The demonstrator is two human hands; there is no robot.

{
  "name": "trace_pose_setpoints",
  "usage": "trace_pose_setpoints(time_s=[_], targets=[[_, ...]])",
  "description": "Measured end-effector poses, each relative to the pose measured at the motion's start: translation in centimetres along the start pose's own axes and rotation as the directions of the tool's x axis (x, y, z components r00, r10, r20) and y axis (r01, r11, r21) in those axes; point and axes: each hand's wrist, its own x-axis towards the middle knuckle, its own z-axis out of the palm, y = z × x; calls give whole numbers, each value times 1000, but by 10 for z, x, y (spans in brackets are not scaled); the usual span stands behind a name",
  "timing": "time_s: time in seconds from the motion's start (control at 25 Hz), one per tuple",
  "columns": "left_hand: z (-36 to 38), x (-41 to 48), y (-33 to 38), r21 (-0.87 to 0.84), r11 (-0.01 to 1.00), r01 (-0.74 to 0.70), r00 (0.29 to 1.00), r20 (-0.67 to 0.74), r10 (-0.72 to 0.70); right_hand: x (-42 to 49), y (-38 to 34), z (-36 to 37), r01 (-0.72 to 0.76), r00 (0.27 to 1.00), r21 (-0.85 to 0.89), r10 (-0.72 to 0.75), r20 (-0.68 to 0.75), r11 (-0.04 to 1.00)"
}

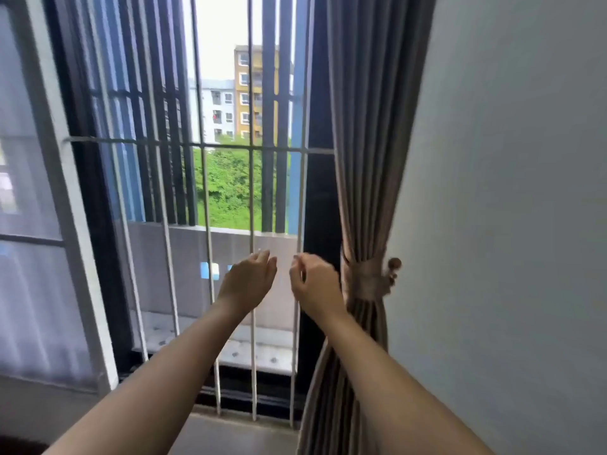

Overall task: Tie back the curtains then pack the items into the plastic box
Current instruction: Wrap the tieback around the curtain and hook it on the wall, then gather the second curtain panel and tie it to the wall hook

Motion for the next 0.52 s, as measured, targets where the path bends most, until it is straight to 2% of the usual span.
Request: trace_pose_setpoints(time_s=[0.12,0.24,0.4,0.52], targets=[[-26,36,-81,108,968,225,973,26,-229,63,-32,75,22,980,88,-39,194,996],[-71,64,-166,248,882,402,903,52,-426,124,-83,138,122,902,148,-172,396,981],[-139,93,-256,323,754,572,797,-2,-604,189,-160,211,253,754,257,-356,552,933],[-178,99,-323,404,700,589,770,-19,-638,216,-223,268,268,677,331,-421,604,905]])
